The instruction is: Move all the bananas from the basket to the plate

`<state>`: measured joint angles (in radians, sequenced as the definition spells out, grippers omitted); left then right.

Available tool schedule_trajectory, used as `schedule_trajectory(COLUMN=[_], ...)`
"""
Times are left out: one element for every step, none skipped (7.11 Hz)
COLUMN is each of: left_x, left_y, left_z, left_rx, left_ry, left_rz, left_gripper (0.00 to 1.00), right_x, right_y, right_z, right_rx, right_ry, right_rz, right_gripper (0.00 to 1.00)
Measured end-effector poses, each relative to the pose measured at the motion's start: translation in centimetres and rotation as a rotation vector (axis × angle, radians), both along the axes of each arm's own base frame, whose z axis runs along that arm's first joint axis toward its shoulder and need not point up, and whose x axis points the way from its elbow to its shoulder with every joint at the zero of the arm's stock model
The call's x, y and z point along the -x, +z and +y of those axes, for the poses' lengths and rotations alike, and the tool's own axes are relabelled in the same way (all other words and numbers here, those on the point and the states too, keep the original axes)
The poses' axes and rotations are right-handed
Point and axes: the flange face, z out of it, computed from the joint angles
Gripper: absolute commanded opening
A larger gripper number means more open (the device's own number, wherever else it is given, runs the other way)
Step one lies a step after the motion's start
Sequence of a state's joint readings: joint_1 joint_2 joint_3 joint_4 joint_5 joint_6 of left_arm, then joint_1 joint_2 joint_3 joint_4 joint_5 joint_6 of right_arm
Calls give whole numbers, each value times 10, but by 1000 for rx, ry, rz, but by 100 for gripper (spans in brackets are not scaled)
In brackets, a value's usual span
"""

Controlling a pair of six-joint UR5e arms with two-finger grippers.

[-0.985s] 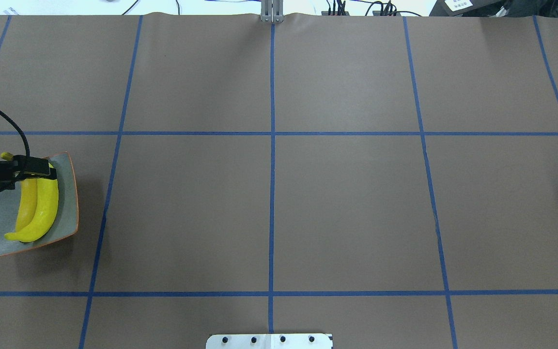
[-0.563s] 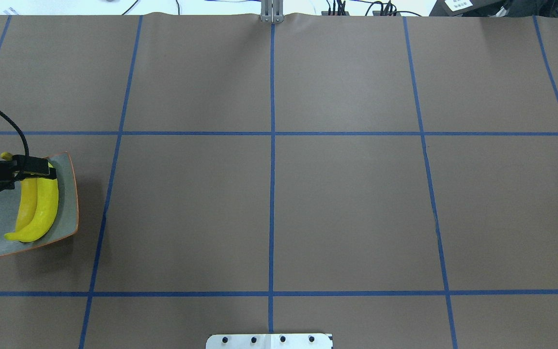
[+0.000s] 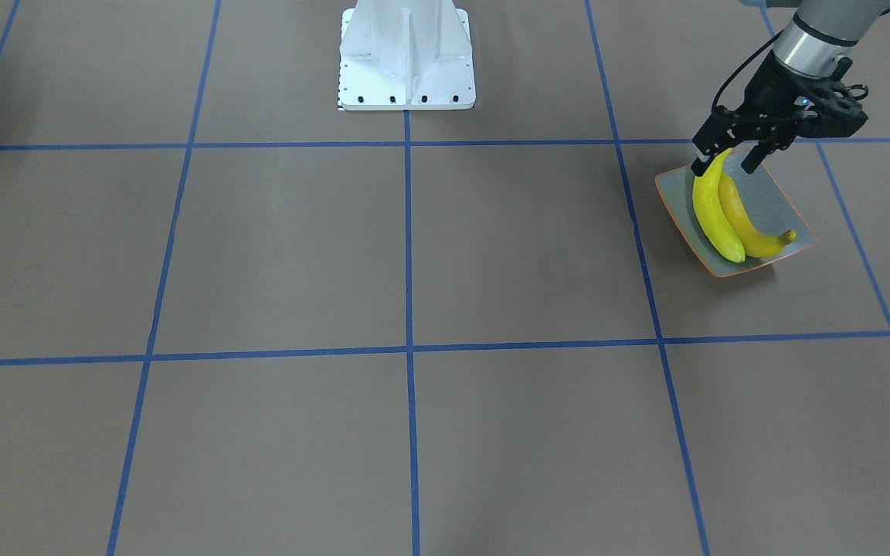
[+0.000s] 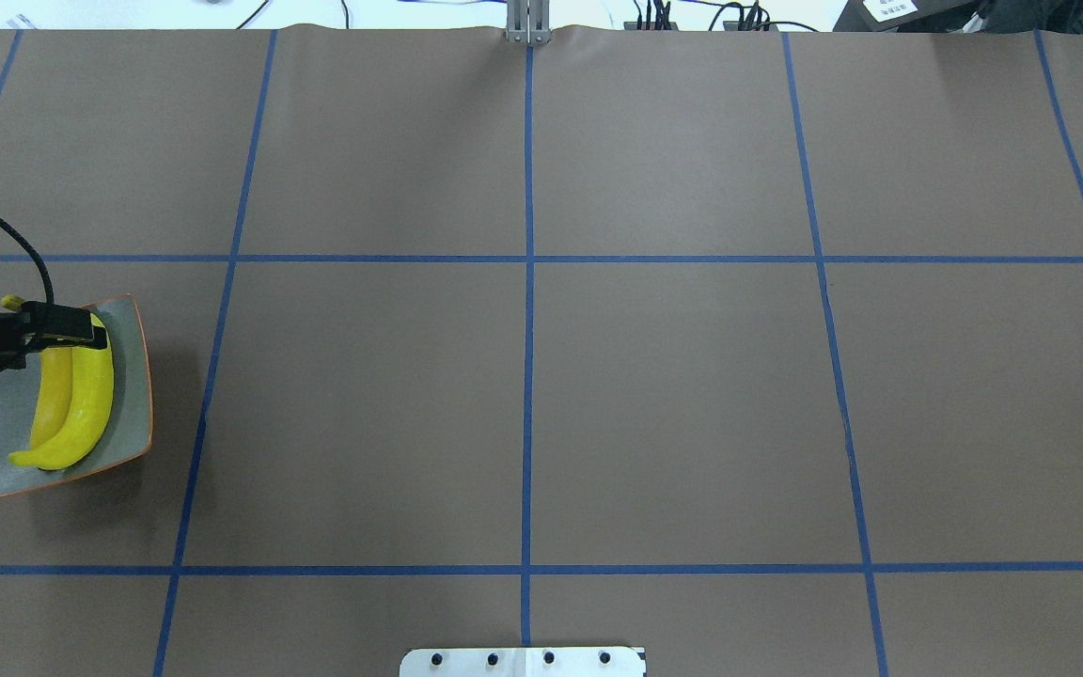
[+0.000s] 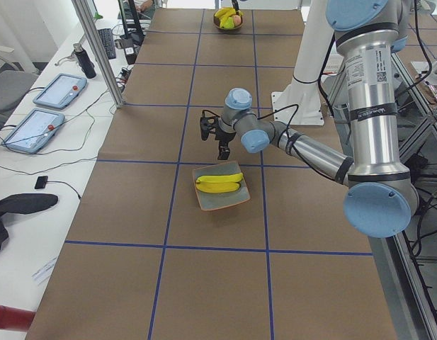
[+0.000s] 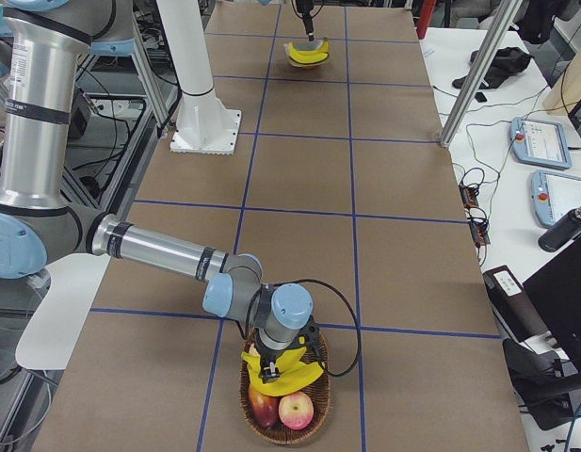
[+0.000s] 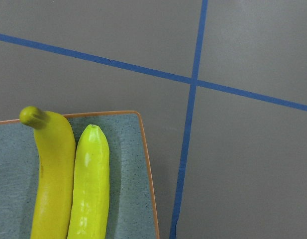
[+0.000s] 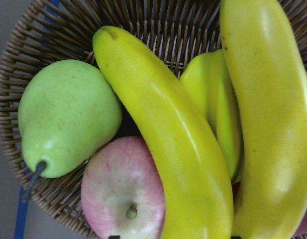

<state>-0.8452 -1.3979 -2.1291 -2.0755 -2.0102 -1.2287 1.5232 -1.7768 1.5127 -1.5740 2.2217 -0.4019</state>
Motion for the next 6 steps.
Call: schedule_trajectory(left_x=[0, 0, 0, 0, 0, 0], left_y=[0, 0, 0, 0, 0, 0], left_z=[0, 0, 0, 0, 0, 0], left_rx=[0, 1, 1, 1, 0, 0], left_ry=[0, 1, 1, 1, 1, 1], left_rz=[0, 0, 0, 0, 1, 1], left_gripper=[100, 100, 100, 100, 100, 100], right_x=[0, 0, 0, 0, 0, -3], right_y=[1, 1, 1, 0, -2, -7], right_z=[1, 2, 2, 1, -1, -5], right_rx=[-1, -2, -4, -7, -13, -24], right_ry=[-4, -7, -9, -10, -9, 0], right_rz=[-1, -2, -2, -4, -6, -9], right_gripper=[23, 0, 0, 0, 0, 0])
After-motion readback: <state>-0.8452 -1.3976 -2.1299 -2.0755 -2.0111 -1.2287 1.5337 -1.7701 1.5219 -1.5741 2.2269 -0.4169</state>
